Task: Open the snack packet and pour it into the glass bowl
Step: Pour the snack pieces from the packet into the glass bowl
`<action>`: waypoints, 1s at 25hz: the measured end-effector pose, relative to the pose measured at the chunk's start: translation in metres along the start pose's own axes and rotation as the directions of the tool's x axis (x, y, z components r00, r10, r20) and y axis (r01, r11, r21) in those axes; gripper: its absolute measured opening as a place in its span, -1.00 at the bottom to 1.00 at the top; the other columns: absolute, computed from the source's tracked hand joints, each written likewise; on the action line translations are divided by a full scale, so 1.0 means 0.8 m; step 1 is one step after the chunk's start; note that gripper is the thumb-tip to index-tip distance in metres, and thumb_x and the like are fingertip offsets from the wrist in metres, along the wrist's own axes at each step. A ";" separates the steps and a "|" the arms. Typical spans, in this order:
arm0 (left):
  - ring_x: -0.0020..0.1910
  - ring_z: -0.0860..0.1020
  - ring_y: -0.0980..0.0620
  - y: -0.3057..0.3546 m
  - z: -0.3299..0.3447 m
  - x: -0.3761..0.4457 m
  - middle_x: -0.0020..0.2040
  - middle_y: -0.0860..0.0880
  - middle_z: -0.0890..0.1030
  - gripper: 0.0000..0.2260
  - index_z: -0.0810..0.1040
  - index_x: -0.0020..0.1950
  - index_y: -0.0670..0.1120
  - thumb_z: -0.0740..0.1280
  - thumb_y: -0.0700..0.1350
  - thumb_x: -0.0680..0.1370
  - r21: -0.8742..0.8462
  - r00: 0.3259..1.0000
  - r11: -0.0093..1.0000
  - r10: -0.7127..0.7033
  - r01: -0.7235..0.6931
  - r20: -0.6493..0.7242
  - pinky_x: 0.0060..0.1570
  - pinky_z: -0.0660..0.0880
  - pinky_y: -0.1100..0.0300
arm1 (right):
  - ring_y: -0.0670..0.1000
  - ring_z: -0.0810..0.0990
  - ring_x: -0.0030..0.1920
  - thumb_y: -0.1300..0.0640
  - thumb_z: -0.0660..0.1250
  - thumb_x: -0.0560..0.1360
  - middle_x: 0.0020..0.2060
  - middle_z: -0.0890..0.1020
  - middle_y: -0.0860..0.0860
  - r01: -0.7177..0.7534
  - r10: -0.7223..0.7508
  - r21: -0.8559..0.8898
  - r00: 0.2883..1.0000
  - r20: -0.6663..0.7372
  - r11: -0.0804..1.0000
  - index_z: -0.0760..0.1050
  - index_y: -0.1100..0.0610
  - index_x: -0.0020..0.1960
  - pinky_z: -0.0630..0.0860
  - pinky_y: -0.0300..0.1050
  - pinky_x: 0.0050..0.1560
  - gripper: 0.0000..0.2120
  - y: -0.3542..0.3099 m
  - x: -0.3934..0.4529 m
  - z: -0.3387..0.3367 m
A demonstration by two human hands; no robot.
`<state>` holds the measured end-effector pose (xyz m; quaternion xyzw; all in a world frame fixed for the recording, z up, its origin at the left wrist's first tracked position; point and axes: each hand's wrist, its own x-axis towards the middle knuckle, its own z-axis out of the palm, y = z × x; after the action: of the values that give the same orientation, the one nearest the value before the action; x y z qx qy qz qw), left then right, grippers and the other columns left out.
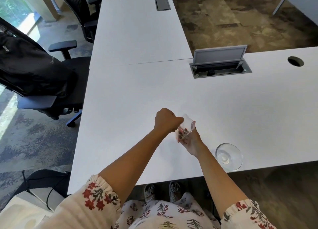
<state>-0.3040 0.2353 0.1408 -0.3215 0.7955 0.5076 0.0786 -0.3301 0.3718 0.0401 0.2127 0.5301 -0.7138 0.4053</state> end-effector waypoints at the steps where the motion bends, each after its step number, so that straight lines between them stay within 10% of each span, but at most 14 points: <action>1: -0.38 0.70 -0.16 0.004 0.003 -0.002 -0.43 -0.20 0.66 -0.91 0.55 -0.41 -0.20 0.35 -0.18 0.24 -0.030 0.999 1.000 0.004 -0.003 0.034 -0.10 0.71 -0.05 | 0.10 0.67 -0.13 -0.46 0.02 0.52 -0.01 0.70 0.20 -0.037 0.032 0.105 0.998 0.052 0.994 0.60 0.22 0.14 0.65 -0.13 -0.10 -0.21 -0.003 -0.004 -0.003; 6: -0.29 0.72 -0.19 0.018 0.020 -0.009 -0.45 -0.12 0.56 -0.86 0.47 -0.41 -0.17 0.40 -0.17 0.26 -0.093 0.991 0.996 0.026 -0.013 0.135 -0.01 0.67 -0.25 | 0.11 0.73 -0.11 -0.26 0.25 0.56 0.00 0.73 0.16 -0.075 0.054 0.288 0.995 0.080 0.955 0.58 0.22 0.18 0.60 -0.13 0.06 -0.46 -0.015 -0.027 -0.025; 14: -0.12 0.74 0.03 0.022 0.063 -0.017 -0.18 -0.12 0.72 -0.82 0.52 -0.32 -0.10 0.39 -0.15 0.48 -0.041 0.878 0.999 0.034 -0.016 0.478 -0.01 0.51 0.05 | -0.03 0.60 -0.21 -0.21 0.30 0.55 -0.18 0.68 0.04 -0.002 0.041 0.292 0.991 -0.129 0.956 0.55 0.09 0.18 0.62 -0.25 -0.34 -0.60 -0.009 -0.066 -0.091; 19: 0.27 0.61 -0.06 0.009 0.098 -0.020 0.21 -0.11 0.69 -0.73 0.67 0.16 -0.21 0.31 -0.07 0.62 0.005 0.774 1.000 0.009 -0.016 0.633 0.18 0.47 0.07 | 0.03 0.61 0.09 -0.17 0.15 0.63 0.11 0.63 0.09 0.105 -0.029 0.336 0.974 -0.223 0.936 0.44 0.14 0.38 0.63 -0.16 -0.04 -0.51 -0.006 -0.088 -0.160; 25: 0.56 0.34 -0.10 0.001 0.152 -0.033 0.57 -0.10 0.40 -0.56 0.40 0.54 -0.11 0.26 -0.07 0.66 0.272 0.712 0.894 0.072 -0.357 0.698 0.55 0.26 -0.01 | 0.03 0.59 0.11 -0.15 0.13 0.63 0.27 0.53 0.07 0.157 -0.051 0.240 0.917 -0.396 0.958 0.30 0.17 0.52 0.41 0.01 0.32 -0.43 -0.003 -0.110 -0.238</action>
<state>-0.3084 0.3510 0.0956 0.0022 0.8292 0.4266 0.3612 -0.3050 0.5796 0.0400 0.3727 0.5090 -0.7435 0.2217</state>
